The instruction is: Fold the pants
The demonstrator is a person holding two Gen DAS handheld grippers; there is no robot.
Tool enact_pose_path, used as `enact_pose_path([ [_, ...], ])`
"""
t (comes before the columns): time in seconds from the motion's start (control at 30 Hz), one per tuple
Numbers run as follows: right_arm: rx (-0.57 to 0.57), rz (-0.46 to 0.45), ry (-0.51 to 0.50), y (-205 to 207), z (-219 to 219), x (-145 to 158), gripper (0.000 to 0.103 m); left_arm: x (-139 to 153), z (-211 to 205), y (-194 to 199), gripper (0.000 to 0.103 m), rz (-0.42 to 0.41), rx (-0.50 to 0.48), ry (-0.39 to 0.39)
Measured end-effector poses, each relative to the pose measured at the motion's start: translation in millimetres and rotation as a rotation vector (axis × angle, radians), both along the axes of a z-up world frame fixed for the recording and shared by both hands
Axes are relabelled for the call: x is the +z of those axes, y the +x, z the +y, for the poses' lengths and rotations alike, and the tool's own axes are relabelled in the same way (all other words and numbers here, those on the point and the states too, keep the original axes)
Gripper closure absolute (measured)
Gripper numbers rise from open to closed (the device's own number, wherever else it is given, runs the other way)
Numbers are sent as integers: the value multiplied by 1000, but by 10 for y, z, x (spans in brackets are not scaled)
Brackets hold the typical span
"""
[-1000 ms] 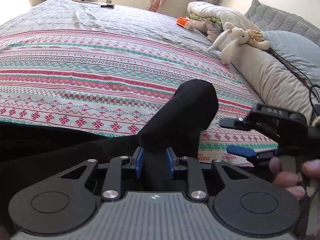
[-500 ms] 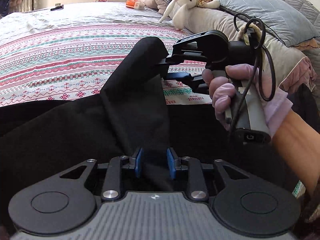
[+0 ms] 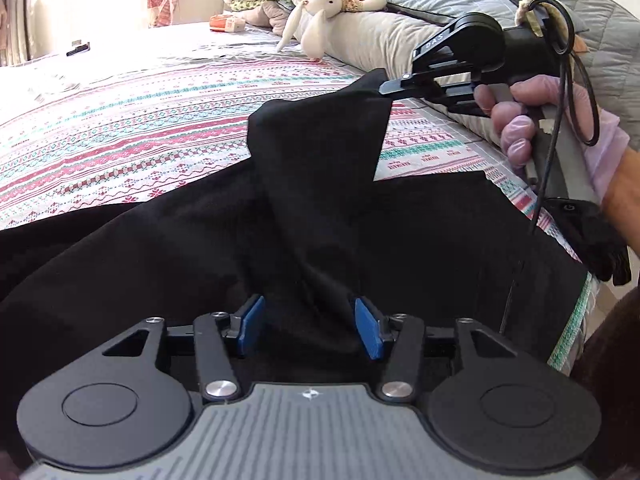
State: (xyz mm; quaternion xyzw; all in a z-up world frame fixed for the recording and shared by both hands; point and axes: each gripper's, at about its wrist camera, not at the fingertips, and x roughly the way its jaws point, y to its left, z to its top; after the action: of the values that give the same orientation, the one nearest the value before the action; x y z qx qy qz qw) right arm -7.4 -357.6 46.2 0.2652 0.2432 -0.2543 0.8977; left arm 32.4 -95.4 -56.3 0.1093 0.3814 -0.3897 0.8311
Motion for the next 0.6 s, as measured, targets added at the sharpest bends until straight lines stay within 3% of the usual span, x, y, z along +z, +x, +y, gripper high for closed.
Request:
enact_pose_path([
  [0.2,-130,149,-202,-603,5,282,103,-28,41,-201,36,-45,-111,37],
  [0.5,-187,278,-207,-1394,114,209,103,-153,123,-488,37,-175,-154,139],
  [0.6,-197,319,-190,-1554,169,89,103,-224,101,-603,53,-228,-177,197],
])
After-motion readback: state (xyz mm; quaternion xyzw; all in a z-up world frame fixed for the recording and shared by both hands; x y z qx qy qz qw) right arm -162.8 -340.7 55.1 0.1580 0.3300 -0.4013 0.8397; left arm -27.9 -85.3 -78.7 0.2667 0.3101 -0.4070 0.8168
